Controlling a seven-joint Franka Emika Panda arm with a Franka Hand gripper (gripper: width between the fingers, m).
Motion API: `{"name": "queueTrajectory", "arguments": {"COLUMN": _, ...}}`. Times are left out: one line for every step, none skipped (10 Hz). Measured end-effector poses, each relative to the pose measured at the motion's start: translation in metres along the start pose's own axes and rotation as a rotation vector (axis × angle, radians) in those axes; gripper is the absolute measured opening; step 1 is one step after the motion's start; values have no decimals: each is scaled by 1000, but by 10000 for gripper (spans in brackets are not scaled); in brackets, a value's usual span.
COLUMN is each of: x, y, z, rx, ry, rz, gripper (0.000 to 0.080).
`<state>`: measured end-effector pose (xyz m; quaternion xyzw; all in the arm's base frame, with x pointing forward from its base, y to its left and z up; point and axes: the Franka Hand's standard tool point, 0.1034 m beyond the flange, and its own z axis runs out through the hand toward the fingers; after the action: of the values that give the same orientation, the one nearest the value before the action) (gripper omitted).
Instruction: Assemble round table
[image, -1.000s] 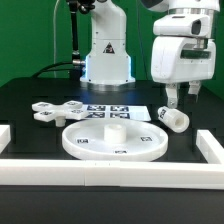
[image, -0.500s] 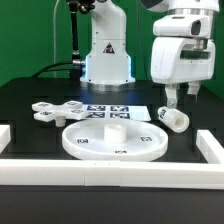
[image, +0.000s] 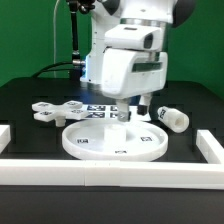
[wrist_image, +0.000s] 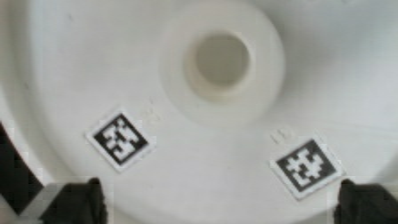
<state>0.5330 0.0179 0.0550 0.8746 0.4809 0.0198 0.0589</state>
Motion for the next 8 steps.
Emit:
{"name": "queueTrajectory", "arguments": {"x": 1, "y": -1, "z": 0, "rx": 1, "ry": 0, "rz": -4, "gripper": 649}}
{"name": "queueTrajectory", "arguments": {"x": 0, "y": -1, "z": 1, "rx": 1, "ry": -1, "rz": -2, "gripper": 649}}
{"name": "queueTrajectory", "arguments": {"x": -1, "y": 0, "z": 1, "rx": 2, "ry": -2, "rz": -1, "gripper": 649}}
{"name": "queueTrajectory", "arguments": {"x": -8, "y": 1, "z": 8, "rx": 5, "ry": -7, "rz": -16, "gripper": 649}}
{"name": "queueTrajectory", "arguments": {"x": -15, "y": 1, "z": 15, "rx": 14, "ry": -19, "rz": -9, "gripper": 649}}
{"name": "queueTrajectory", "arguments": {"x": -20, "y": 0, "z": 20, "rx": 21, "ry": -26, "rz": -4, "gripper": 649}}
{"name": "queueTrajectory", "arguments": {"x": -21, "y": -2, "z": 23, "rx": 26, "ry": -30, "rz": -4, "gripper": 649}}
{"name": "queueTrajectory", "arguments": {"x": -23, "y": -5, "z": 29, "rx": 36, "ry": -38, "rz": -4, "gripper": 649}}
